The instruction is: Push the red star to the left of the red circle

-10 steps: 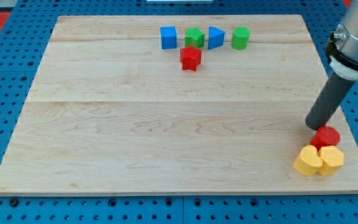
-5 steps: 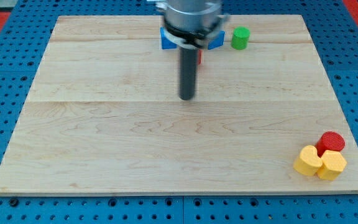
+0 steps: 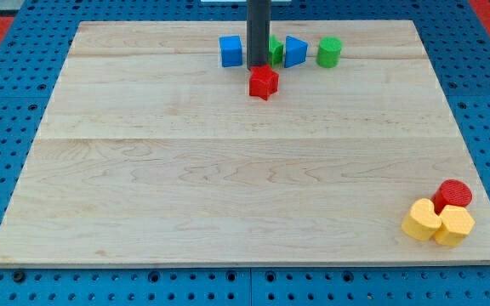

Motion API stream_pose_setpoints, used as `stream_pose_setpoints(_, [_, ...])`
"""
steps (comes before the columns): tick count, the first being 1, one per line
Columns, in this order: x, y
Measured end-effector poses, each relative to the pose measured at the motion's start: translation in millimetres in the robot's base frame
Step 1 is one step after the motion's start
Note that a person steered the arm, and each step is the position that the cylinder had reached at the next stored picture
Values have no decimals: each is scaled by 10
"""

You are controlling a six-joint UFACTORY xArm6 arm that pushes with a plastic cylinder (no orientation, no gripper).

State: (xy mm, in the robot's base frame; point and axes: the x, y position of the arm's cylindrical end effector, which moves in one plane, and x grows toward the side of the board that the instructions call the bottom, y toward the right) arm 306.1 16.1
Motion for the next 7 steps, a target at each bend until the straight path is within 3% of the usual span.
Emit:
stream_pose_setpoints(4, [856, -4])
stream_pose_setpoints(7, [1201, 1043])
